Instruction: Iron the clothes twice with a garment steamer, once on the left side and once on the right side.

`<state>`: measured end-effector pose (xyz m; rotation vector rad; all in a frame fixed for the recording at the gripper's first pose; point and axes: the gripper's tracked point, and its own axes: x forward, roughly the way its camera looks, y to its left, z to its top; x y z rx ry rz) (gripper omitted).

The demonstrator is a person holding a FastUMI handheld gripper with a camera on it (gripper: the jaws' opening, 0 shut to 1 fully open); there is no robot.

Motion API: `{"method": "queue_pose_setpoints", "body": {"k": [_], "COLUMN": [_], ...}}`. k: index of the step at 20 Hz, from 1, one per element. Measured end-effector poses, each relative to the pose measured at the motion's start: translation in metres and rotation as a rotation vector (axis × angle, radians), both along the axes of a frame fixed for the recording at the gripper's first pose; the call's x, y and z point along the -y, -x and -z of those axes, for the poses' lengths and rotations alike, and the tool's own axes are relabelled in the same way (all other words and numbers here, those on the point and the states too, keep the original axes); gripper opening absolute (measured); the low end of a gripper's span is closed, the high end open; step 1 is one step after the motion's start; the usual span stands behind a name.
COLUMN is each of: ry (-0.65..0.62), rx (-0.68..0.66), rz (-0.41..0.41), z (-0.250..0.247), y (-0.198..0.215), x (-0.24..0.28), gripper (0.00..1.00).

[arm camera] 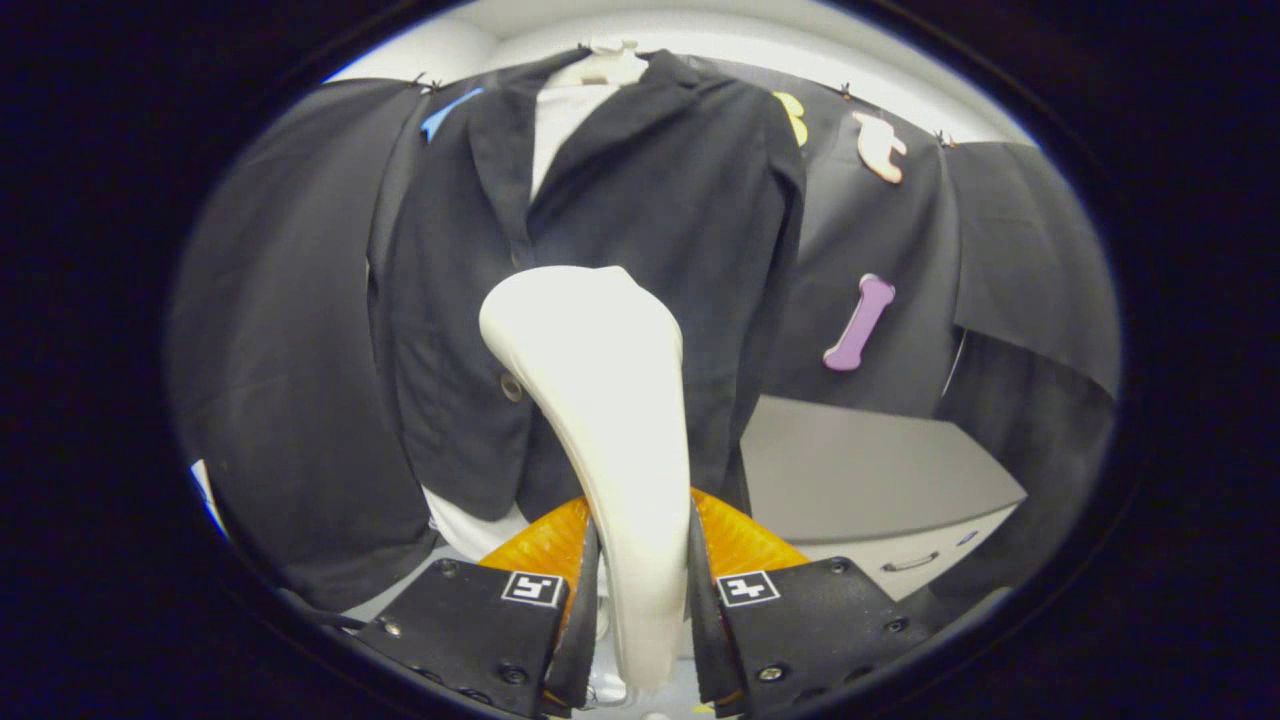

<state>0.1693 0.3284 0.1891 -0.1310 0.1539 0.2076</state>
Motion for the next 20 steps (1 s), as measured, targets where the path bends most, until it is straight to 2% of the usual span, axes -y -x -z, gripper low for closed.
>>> {"method": "queue_pose_setpoints", "body": {"k": [3, 10, 16, 20], "ry": [-0.025, -0.086, -0.094, -0.057], "rx": [0.105, 0.227, 0.292, 0.298], "rz": [-0.017, -0.062, -0.065, -0.050], "z": [-0.065, -0.176, -0.239, -0.254], "y": [0.008, 0.009, 0.004, -0.012], "x": [-0.019, -0.077, -0.139, -0.177], "gripper": [0.43, 0.43, 0.43, 0.43]}}
